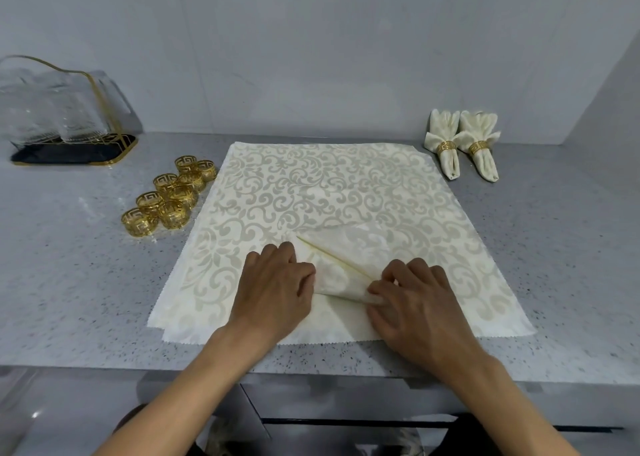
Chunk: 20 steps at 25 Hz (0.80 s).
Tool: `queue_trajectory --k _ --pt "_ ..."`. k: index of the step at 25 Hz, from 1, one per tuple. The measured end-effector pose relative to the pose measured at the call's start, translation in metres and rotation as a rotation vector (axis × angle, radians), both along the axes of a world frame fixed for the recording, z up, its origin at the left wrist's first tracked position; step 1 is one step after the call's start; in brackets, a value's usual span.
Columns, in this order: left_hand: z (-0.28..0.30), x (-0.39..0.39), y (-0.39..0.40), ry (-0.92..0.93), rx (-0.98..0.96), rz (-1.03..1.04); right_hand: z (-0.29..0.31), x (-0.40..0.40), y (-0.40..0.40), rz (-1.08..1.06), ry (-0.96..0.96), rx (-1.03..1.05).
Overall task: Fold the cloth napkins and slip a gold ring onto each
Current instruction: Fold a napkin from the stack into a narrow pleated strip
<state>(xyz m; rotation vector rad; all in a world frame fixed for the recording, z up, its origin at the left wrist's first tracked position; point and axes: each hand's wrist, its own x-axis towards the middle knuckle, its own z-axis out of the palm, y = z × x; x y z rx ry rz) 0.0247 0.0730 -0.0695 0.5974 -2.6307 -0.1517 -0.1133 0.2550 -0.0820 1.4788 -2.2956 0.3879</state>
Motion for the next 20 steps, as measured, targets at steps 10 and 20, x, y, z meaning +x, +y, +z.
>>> queue_trajectory --k 10,20 --pt "0.041 -0.030 -0.011 -0.425 0.144 -0.256 0.011 0.118 -0.037 0.015 -0.307 -0.125" --pt "-0.022 -0.002 0.029 -0.148 -0.063 -0.117 0.020 0.005 0.047 0.304 -0.199 0.268"
